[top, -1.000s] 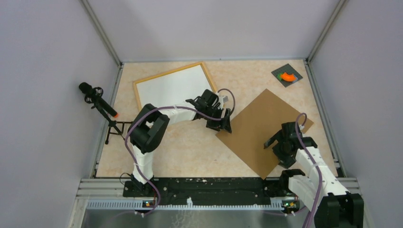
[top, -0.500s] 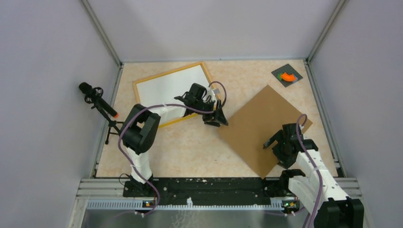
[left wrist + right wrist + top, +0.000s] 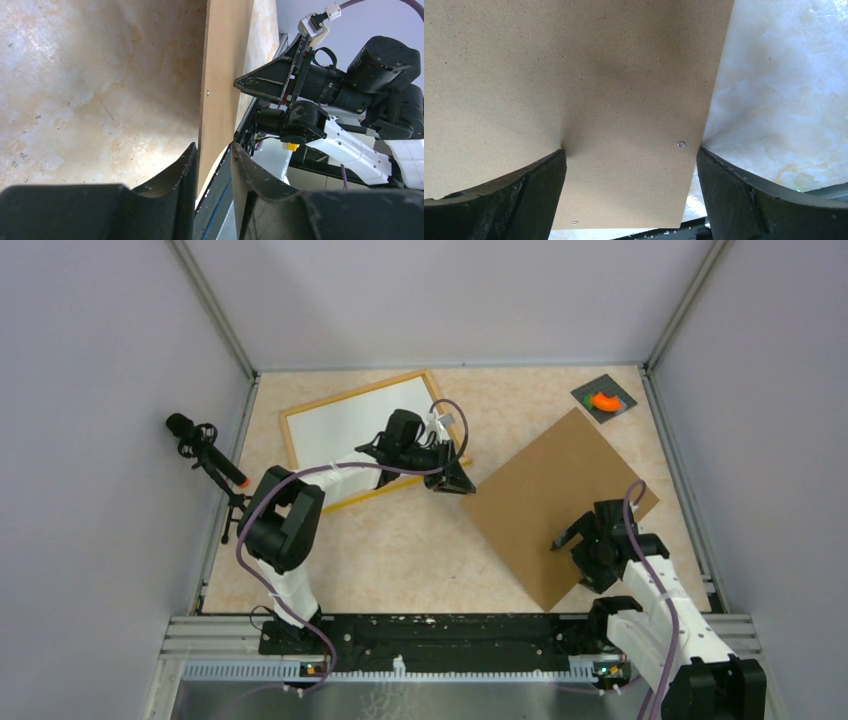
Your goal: Put the photo into the frame
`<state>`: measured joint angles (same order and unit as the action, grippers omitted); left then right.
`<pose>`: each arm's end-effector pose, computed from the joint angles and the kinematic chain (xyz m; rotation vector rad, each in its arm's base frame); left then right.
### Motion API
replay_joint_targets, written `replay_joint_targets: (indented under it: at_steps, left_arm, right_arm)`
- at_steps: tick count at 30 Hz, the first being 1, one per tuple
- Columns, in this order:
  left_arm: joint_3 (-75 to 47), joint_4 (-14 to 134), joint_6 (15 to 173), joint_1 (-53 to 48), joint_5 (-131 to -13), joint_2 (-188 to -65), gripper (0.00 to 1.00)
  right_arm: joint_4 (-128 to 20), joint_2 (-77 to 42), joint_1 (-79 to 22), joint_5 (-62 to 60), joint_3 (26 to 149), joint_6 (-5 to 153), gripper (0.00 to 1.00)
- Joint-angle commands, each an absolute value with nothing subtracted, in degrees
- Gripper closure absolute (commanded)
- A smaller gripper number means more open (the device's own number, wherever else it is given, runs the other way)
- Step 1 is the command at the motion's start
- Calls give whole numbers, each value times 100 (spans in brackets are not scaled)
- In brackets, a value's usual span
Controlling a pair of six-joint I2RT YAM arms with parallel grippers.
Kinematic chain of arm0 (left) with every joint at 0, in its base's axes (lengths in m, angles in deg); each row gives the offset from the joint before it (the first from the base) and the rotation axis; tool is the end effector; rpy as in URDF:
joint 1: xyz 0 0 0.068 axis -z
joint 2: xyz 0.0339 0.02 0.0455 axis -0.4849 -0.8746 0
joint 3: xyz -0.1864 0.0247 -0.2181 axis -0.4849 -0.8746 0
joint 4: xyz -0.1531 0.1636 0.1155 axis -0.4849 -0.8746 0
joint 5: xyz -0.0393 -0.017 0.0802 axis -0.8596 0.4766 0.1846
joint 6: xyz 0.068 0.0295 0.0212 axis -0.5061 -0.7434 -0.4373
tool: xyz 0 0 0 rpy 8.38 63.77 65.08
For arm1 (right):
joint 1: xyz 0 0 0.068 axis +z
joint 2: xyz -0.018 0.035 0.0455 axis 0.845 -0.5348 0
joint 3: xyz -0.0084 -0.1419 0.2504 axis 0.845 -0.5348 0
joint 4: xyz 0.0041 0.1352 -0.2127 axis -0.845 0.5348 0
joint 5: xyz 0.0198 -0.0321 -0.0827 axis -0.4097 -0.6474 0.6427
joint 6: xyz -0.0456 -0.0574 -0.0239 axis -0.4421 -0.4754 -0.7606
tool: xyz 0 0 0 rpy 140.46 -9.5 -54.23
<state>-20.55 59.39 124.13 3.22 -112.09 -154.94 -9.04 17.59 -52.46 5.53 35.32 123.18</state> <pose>0.3138 -0.2558 0.2165 0.3390 2.4394 -1.5896 0.1171 0.0123 0.1497 1.1984 2.5389 0.3052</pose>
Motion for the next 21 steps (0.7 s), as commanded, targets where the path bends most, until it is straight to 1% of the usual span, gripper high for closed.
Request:
replay_joint_targets:
  at_steps: [1, 3, 5, 15, 17, 21]
  left_arm:
    - [-2083, 6253, 12640, 670, -12016, -15492, 69]
    - [-2163, 6473, 12808, 690, -12170, -15526, 70]
    - [-2313, 7039, 13113, 697, -12399, -15559, 71]
    - [-2411, 7549, 13320, 734, -12881, -15919, 69]
    - [-2376, 7405, 13162, 738, -12816, -15952, 71]
    - [-2034, 6411, 12403, 761, -12473, -15977, 78]
  right_arm:
    - [-1673, 1665, -5071, -174, 3166, 12555, 1]
    - [-1674, 1686, -5073, -186, 3171, 12551, 1]
    - [-1629, 1733, -5068, -190, 3202, 12530, 1]
    - [-1377, 2405, -5067, -321, 3355, 12457, 1]
    - [-1349, 2467, -5068, -342, 3353, 12478, 1]
    - [-1282, 2514, -5064, -293, 3359, 12474, 1]
